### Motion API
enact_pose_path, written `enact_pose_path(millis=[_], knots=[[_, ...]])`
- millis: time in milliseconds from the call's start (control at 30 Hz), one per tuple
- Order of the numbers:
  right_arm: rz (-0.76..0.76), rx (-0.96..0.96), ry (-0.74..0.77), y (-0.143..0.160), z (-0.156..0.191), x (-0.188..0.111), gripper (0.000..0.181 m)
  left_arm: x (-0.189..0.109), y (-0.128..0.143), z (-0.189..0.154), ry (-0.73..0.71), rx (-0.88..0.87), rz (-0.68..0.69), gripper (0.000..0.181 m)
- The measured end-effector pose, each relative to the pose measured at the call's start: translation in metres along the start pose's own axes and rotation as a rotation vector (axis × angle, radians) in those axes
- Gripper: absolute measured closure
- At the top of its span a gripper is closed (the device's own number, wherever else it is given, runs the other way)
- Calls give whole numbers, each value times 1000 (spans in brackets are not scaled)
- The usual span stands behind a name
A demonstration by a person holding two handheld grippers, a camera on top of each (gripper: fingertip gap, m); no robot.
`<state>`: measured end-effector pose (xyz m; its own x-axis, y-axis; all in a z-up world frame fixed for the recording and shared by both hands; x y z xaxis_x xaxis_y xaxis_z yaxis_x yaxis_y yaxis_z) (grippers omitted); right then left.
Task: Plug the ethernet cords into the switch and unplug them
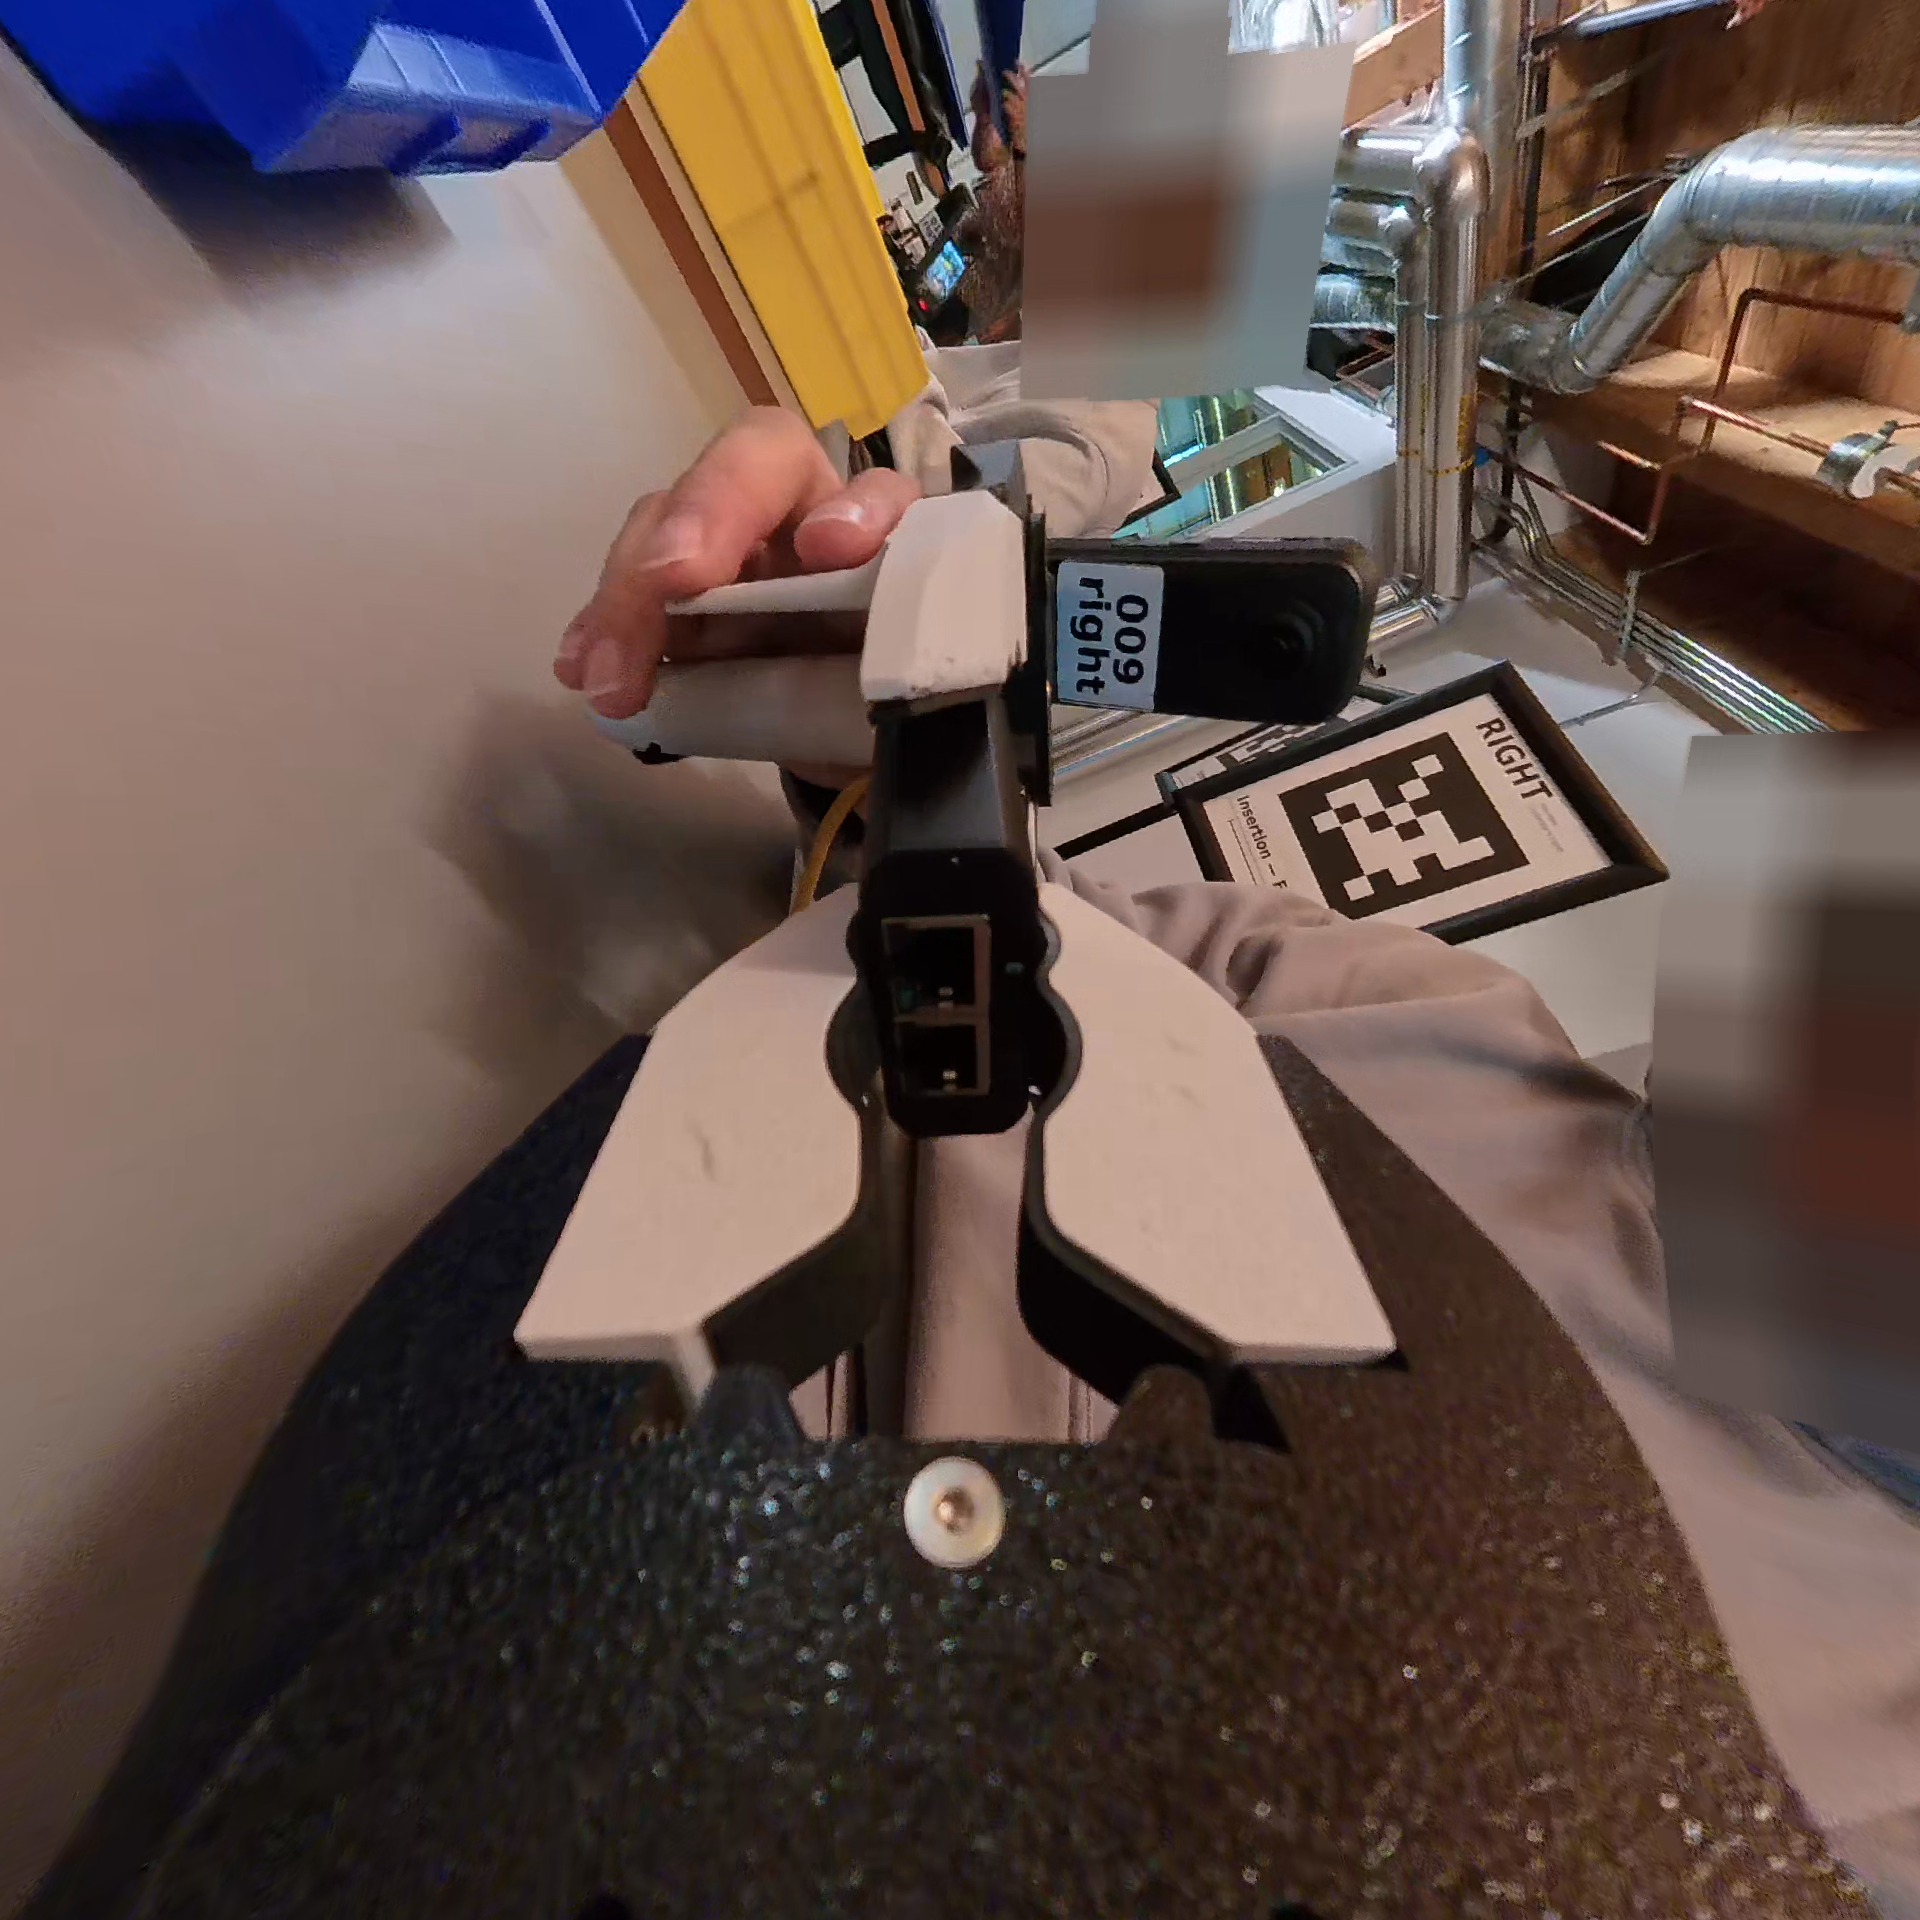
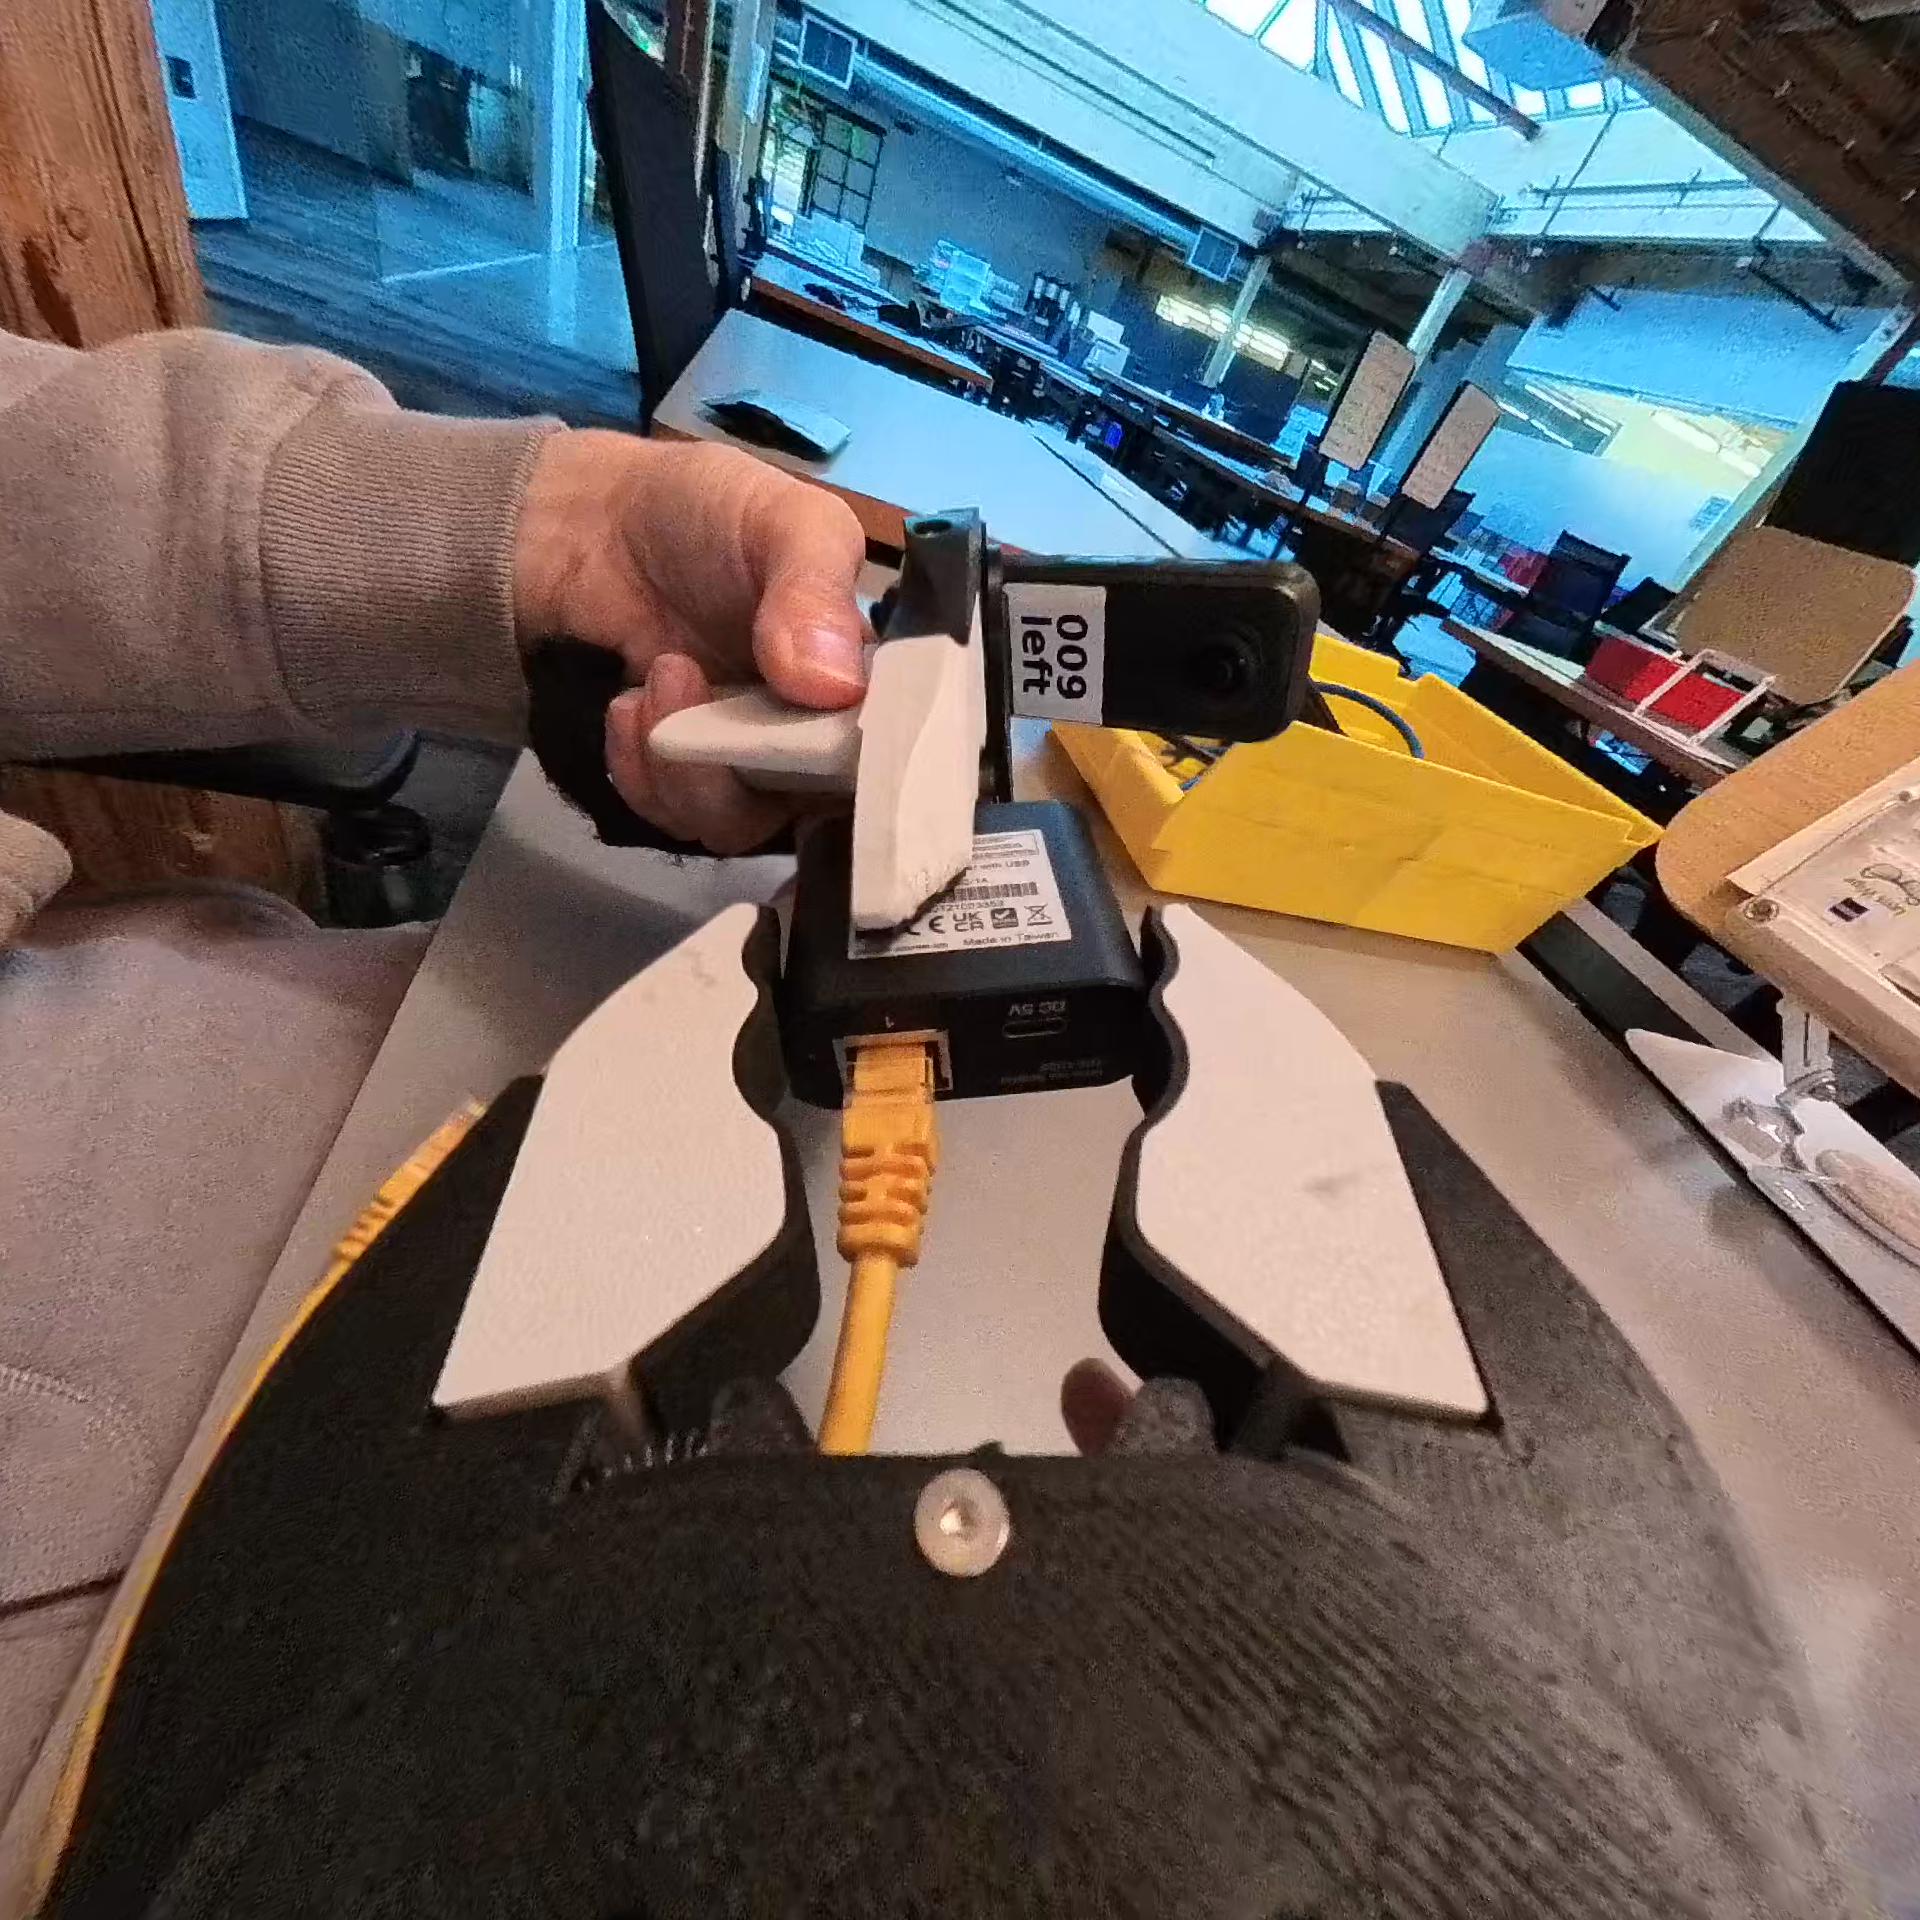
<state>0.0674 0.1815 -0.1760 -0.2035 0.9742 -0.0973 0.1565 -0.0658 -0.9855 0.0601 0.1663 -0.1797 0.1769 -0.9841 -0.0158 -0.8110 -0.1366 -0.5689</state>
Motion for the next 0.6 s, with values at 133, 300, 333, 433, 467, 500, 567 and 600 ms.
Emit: enact_pose_path(millis=[133,300,333,433,467,500,567,600], knots=[[67,-25,-11,13,5,7,104,10,4,1,-33,18,37,158],[39,-61,35,9,-2,5,106,13,-3,1,-32,6,-18,157],[17,-79,43,5,-2,4,106,13,-4,0,-22,-2,-26,158],[7,-80,58,4,-4,3,107,14,-7,1,-22,-14,-49,158],[3,-77,64,4,-5,3,107,15,-9,2,-28,-15,-60,158],[2,-82,76,4,-7,3,108,15,-10,3,-38,-11,-70,158],[2,-91,88,6,-8,2,108,15,-11,4,-50,13,-78,158],[-2,-81,88,6,-9,2,108,15,-13,4,-63,40,-88,157]])
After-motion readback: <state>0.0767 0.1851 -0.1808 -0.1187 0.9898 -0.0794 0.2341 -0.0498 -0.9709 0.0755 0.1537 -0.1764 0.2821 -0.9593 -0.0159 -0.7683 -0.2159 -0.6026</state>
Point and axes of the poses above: each gripper's, where its closed fingertips meet, x out along the fingers, y out of its underside, z = x × y across the jaws, the point moved 1 cm from there along -x, back along the fingers, and after that the axes turned 11 degrees about x, right-handed, at the moved point
